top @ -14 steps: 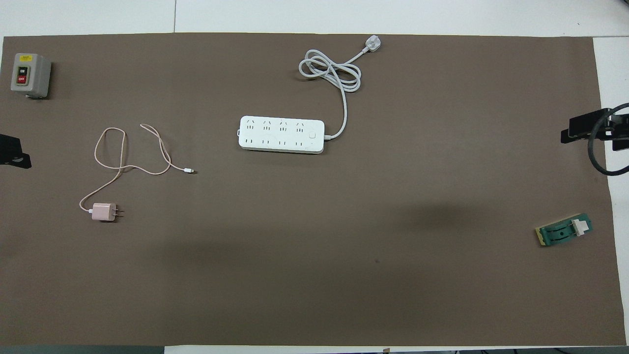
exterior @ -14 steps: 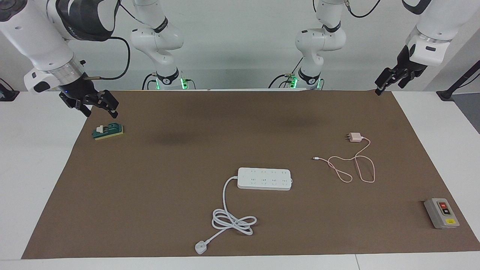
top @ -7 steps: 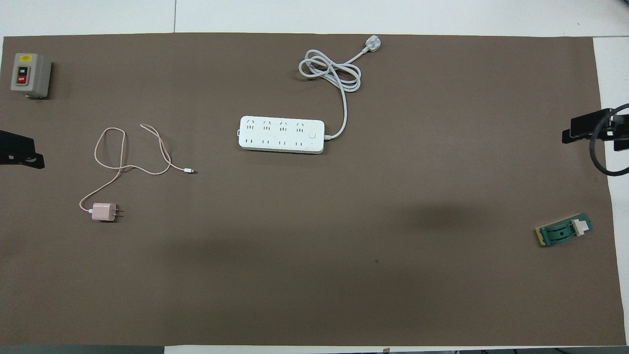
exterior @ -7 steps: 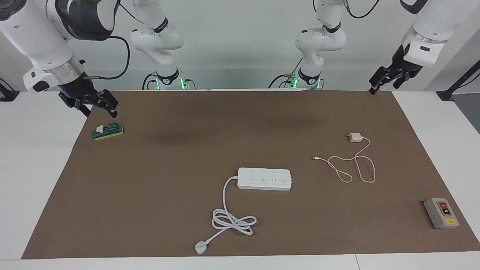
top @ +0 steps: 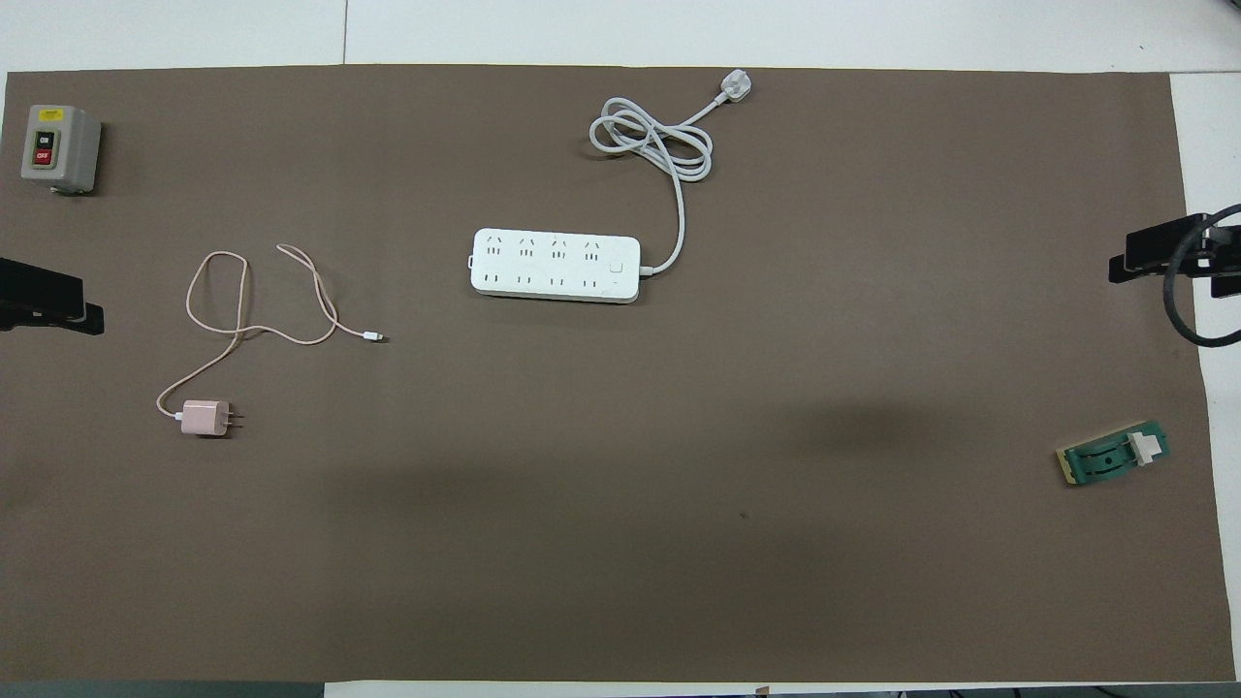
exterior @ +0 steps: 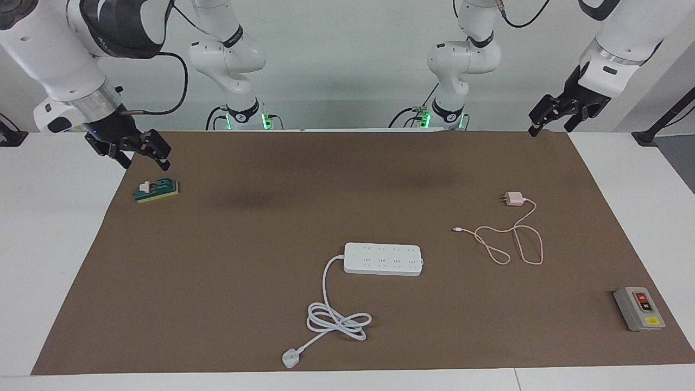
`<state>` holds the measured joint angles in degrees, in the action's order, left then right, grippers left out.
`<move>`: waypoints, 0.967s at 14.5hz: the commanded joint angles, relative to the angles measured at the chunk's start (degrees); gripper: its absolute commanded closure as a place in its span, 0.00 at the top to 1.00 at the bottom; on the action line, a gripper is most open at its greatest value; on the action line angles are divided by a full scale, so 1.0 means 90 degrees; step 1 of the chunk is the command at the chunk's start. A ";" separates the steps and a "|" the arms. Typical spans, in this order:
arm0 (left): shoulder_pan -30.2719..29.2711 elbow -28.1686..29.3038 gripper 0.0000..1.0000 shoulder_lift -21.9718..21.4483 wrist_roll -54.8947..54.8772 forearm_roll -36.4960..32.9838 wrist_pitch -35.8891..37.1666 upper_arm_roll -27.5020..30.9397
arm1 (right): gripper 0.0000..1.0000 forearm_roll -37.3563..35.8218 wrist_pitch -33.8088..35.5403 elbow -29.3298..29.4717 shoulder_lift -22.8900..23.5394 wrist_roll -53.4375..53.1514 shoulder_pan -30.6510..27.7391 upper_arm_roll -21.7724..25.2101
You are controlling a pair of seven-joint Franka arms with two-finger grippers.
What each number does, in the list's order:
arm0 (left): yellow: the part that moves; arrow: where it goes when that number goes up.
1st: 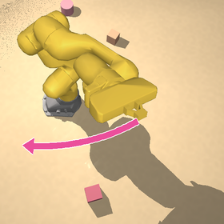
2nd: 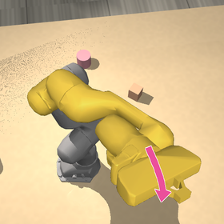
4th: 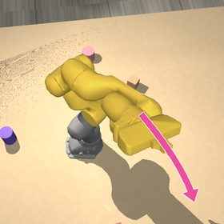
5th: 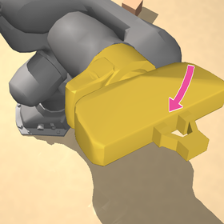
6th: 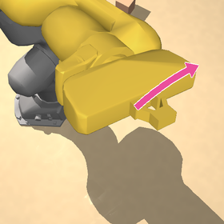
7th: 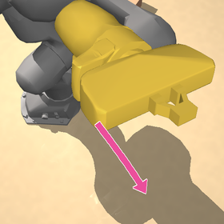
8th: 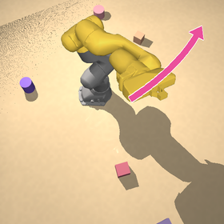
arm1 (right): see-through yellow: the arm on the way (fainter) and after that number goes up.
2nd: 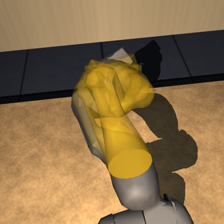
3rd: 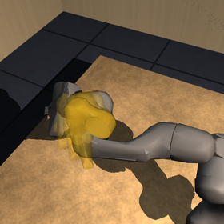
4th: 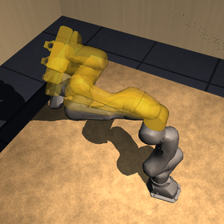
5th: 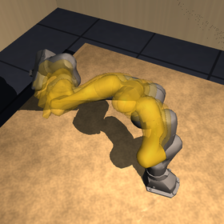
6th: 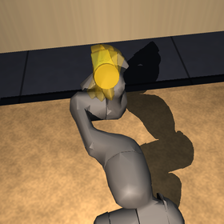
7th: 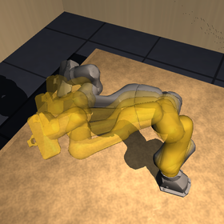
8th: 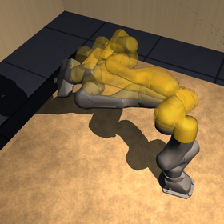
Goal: Unplug charger and place it aside
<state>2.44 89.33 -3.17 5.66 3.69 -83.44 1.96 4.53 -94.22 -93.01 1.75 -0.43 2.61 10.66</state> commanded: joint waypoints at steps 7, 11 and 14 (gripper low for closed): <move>-0.0105 -0.0140 1.00 0.0138 -0.0257 0.0010 0.0150 -0.0091 | 1.00 -0.0229 0.0068 -0.0095 -0.0136 0.0466 -0.0055 -0.0032; -0.0115 -0.0120 1.00 0.0128 -0.0306 -0.0273 0.0159 -0.0178 | 1.00 -0.0288 0.0010 -0.0057 -0.0116 0.0878 -0.0075 -0.0032; -0.0193 -0.0130 1.00 0.0128 -0.0306 -0.0273 0.0150 -0.0178 | 1.00 -0.0288 -0.0029 0.0002 -0.0126 0.0849 -0.0094 -0.0013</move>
<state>2.10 89.33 -2.44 3.95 2.12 -83.38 1.16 2.89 -94.11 -92.81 1.42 6.01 2.55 10.87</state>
